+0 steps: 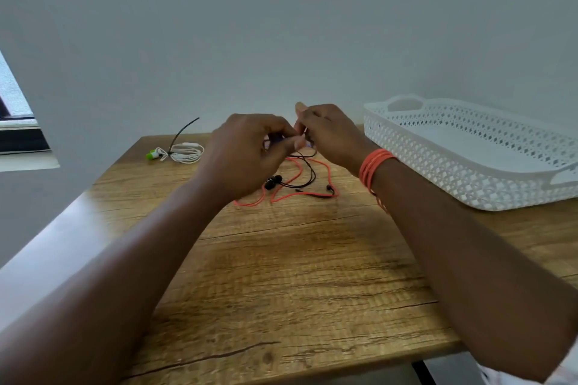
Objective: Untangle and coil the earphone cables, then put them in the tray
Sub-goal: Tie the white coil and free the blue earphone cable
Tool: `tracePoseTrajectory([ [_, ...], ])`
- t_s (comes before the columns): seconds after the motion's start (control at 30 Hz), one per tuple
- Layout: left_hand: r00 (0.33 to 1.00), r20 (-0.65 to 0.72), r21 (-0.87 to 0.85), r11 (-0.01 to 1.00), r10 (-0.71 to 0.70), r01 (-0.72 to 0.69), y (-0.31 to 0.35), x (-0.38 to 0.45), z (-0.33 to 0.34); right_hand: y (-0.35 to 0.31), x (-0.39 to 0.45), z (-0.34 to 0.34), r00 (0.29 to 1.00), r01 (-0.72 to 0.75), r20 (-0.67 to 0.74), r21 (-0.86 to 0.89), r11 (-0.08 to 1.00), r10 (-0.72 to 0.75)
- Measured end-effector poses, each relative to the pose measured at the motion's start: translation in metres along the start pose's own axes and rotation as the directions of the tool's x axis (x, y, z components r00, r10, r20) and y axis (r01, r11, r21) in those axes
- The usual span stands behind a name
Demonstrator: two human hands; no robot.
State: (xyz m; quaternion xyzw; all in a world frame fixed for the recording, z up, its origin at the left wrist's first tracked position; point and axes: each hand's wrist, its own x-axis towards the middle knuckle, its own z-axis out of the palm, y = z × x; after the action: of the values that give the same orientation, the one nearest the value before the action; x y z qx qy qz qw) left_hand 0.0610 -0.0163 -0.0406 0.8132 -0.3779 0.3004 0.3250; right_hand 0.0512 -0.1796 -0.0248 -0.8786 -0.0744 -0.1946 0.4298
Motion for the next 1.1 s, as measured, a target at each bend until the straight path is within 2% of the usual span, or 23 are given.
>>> tracePoseTrajectory([
  [0.07, 0.988, -0.129, 0.056, 0.994, -0.086, 0.094, 0.000, 0.000, 0.000, -0.005, -0.002, 0.001, 0.987, -0.063, 0.157, 0.166, 0.984, 0.037],
  [0.13, 0.952, -0.244, 0.064, 0.977, -0.184, 0.205, -0.004, 0.001, -0.002, -0.009, -0.002, 0.002, 0.975, -0.103, 0.221, 0.290, 0.951, 0.038],
  [0.2, 0.941, -0.267, -0.001, 0.976, -0.210, 0.218, -0.010, 0.001, -0.004, -0.010, -0.002, 0.003, 0.971, -0.135, 0.231, 0.343, 0.929, 0.056],
  [0.27, 0.958, -0.227, -0.070, 0.984, -0.173, 0.161, -0.012, 0.001, -0.004, -0.008, -0.004, 0.004, 0.964, -0.182, 0.247, 0.342, 0.922, 0.099],
  [0.37, 0.967, -0.233, -0.116, 0.990, -0.102, 0.077, -0.003, 0.000, -0.002, -0.001, -0.004, 0.005, 0.961, -0.265, 0.198, 0.451, 0.852, 0.194],
  [0.43, 0.955, -0.292, -0.055, 0.998, -0.047, 0.033, 0.005, -0.002, 0.003, 0.005, 0.001, 0.004, 0.959, -0.280, 0.116, 0.541, 0.793, 0.259],
  [0.53, 0.939, -0.345, 0.085, 0.996, 0.000, 0.032, 0.013, -0.004, 0.008, 0.007, 0.005, 0.004, 0.970, -0.222, -0.008, 0.369, 0.903, 0.242],
  [0.6, 0.928, -0.372, 0.069, 0.997, -0.010, 0.039, 0.010, -0.003, 0.006, 0.001, 0.000, 0.007, 0.973, -0.229, 0.040, 0.335, 0.914, 0.229],
  [0.7, 0.932, -0.362, -0.018, 1.000, -0.011, 0.005, 0.007, -0.003, 0.004, -0.003, -0.005, 0.007, 0.956, -0.292, 0.102, 0.464, 0.836, 0.277],
  [0.77, 0.937, -0.348, -0.049, 0.999, -0.009, -0.008, 0.011, -0.004, 0.005, -0.002, -0.004, 0.004, 0.946, -0.299, 0.064, 0.556, 0.775, 0.319],
  [0.87, 0.944, -0.329, -0.030, 0.999, 0.021, -0.033, 0.018, -0.004, 0.009, 0.002, -0.001, 0.000, 0.952, -0.243, -0.034, 0.526, 0.815, 0.306],
  [0.93, 0.937, -0.348, -0.003, 1.000, 0.018, -0.020, 0.020, -0.004, 0.008, 0.001, -0.002, 0.000, 0.970, -0.225, 0.033, 0.483, 0.846, 0.240],
  [1.0, 0.912, -0.408, -0.013, 0.999, -0.036, 0.033, 0.018, -0.003, 0.004, -0.003, -0.006, 0.005, 0.968, -0.230, 0.204, 0.473, 0.850, 0.148],
  [1.1, 0.865, -0.486, -0.039, 0.992, -0.127, 0.123, 0.009, -0.001, -0.005, -0.013, -0.009, 0.014, 0.921, -0.241, 0.389, 0.579, 0.779, -0.003],
])
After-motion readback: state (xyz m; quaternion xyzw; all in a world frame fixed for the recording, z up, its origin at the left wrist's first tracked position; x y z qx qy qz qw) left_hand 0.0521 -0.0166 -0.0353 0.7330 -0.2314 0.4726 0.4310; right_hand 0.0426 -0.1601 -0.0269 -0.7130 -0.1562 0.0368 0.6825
